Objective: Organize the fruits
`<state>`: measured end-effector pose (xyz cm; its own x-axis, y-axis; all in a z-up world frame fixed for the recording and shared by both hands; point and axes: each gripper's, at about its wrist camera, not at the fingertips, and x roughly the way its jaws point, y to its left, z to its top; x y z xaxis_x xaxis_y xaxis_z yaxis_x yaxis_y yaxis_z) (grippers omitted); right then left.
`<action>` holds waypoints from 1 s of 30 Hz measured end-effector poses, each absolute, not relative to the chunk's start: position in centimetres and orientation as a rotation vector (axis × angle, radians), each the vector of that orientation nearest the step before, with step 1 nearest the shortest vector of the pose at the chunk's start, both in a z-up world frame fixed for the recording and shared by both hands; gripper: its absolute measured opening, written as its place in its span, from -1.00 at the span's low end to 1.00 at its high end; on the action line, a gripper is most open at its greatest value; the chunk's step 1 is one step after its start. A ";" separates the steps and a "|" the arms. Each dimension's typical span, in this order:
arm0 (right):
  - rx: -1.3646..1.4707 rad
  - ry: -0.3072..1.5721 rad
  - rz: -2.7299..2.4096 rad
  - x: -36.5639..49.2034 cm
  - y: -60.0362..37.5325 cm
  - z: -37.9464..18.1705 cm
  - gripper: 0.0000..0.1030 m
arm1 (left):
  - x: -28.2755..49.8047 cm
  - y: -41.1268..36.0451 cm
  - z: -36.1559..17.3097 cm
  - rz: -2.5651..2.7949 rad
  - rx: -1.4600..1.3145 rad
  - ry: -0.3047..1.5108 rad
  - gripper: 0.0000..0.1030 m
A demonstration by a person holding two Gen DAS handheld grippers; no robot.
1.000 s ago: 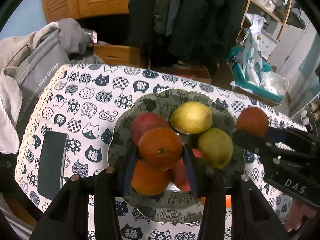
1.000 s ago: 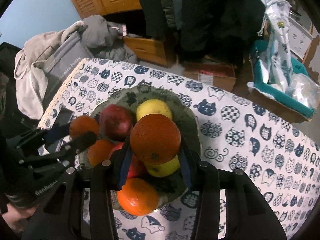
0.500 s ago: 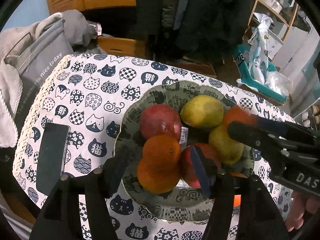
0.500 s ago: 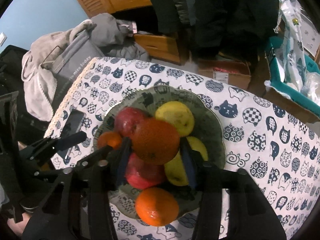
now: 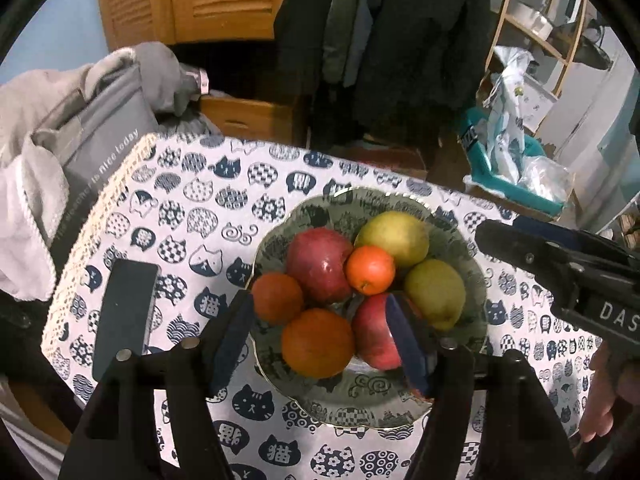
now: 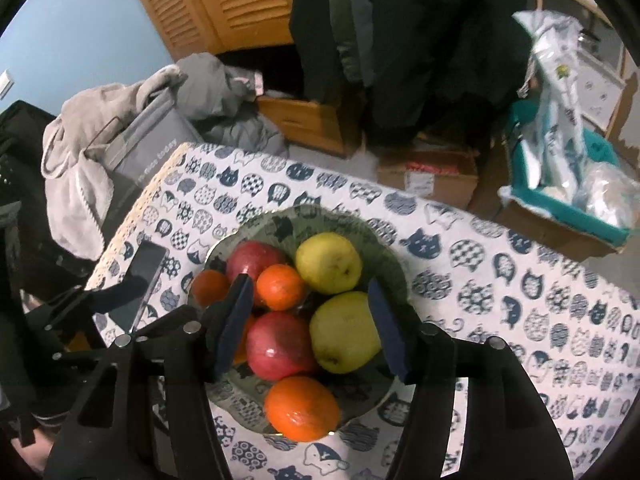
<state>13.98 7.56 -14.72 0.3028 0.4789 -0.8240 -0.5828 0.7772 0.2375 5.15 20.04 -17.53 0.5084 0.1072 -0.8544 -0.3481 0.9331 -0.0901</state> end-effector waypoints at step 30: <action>-0.156 0.728 0.567 8.1 0.7 -2.0 0.58 | 0.3 17.1 -4.9 0.269 -0.173 0.711 0.71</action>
